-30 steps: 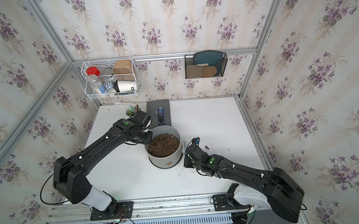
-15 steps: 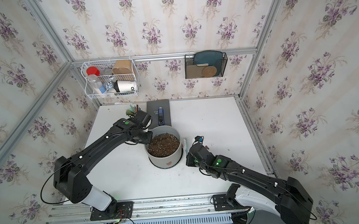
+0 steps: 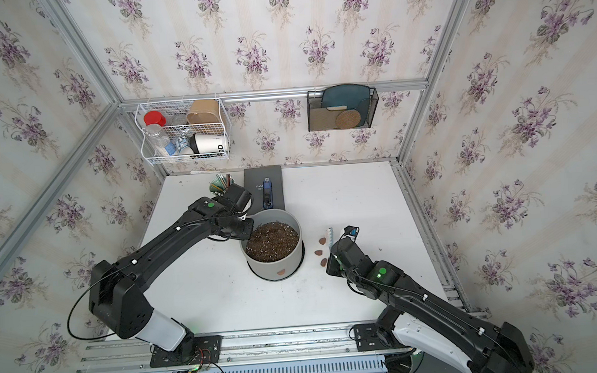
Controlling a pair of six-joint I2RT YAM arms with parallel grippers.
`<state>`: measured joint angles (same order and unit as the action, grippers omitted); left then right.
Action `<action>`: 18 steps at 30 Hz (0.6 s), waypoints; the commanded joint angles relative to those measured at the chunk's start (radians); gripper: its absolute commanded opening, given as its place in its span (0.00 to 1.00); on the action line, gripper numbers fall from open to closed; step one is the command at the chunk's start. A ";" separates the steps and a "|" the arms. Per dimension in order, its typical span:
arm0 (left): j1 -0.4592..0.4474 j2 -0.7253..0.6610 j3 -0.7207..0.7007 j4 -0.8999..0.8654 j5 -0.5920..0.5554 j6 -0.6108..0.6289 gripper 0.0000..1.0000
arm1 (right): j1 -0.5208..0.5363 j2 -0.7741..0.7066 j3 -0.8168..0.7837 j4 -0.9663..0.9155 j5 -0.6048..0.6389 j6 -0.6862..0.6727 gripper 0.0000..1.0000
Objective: Scrub the dried mud off the ceramic pot
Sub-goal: Brush off the soil from the pot.
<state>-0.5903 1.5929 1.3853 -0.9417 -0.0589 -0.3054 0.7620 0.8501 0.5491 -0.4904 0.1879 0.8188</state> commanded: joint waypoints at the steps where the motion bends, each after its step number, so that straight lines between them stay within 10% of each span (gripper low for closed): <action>1: -0.003 -0.016 0.000 0.053 0.045 -0.003 0.00 | -0.014 0.046 -0.014 -0.043 0.015 -0.022 0.00; 15: -0.003 -0.020 -0.010 0.061 0.038 -0.011 0.00 | -0.018 0.144 0.067 -0.118 0.070 -0.060 0.00; 18: -0.003 -0.012 0.005 0.062 0.027 -0.017 0.19 | -0.014 0.141 0.085 -0.139 0.088 -0.069 0.00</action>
<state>-0.5903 1.5867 1.3739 -0.9325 -0.0616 -0.3077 0.7452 0.9951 0.6189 -0.5880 0.2409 0.7727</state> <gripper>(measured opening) 0.147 0.091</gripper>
